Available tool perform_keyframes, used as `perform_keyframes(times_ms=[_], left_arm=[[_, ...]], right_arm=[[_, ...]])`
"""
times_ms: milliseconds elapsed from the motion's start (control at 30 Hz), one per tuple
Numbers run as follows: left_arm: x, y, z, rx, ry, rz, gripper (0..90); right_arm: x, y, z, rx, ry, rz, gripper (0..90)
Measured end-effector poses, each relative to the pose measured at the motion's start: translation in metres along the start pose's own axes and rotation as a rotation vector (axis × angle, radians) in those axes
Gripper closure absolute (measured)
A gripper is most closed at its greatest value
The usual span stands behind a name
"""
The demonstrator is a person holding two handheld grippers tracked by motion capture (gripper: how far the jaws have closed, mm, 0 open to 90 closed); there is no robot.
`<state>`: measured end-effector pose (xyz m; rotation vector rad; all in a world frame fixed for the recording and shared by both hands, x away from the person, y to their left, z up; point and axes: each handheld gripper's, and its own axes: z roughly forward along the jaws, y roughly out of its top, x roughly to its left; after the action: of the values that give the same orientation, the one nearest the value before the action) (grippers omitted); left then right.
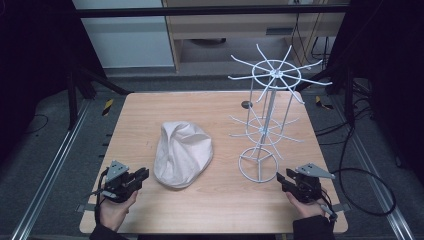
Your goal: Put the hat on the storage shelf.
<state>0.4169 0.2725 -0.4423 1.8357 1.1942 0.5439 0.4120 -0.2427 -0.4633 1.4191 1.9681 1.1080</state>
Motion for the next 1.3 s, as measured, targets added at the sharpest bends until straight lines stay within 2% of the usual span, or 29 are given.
perform_keyframes(times_ms=[100, 433, 500, 567, 933, 967, 1067, 1100, 1167, 1300], left_arm=[[-0.008, 0.003, 0.003, 0.009, -0.021, 0.029, 83.4], [-0.023, 0.008, 0.014, 0.024, -0.049, 0.048, 87.4], [-0.026, 0.011, 0.018, 0.028, -0.049, 0.063, 87.2], [-0.027, 0.013, 0.021, 0.024, -0.044, 0.061, 86.1], [-0.018, 0.034, 0.030, 0.035, 0.015, 0.074, 65.7], [-0.018, 0.036, 0.032, 0.036, 0.012, 0.068, 62.3], [-0.017, 0.043, 0.034, 0.034, 0.024, 0.081, 59.6], [-0.016, 0.049, 0.036, 0.029, 0.026, 0.086, 55.6], [-0.016, 0.054, 0.037, 0.012, 0.021, 0.083, 52.7], [-0.016, 0.063, 0.042, 0.021, 0.026, 0.076, 47.5]], right_arm=[[0.002, 0.001, 0.001, 0.005, 0.000, -0.014, 63.1], [0.002, 0.001, 0.001, 0.013, 0.015, -0.014, 70.4], [0.002, 0.001, 0.001, 0.012, 0.015, -0.015, 71.3], [0.002, 0.000, 0.002, 0.014, 0.015, -0.017, 71.6], [0.001, -0.001, 0.002, 0.015, 0.012, -0.010, 68.8], [0.000, -0.001, 0.003, 0.015, 0.015, -0.013, 68.3], [0.000, -0.001, 0.003, 0.016, 0.016, -0.013, 67.7], [0.000, -0.001, 0.003, 0.017, 0.016, -0.011, 67.2], [0.000, -0.001, 0.003, 0.018, 0.014, -0.012, 66.7], [-0.001, -0.001, 0.003, 0.019, 0.012, -0.010, 66.1]])
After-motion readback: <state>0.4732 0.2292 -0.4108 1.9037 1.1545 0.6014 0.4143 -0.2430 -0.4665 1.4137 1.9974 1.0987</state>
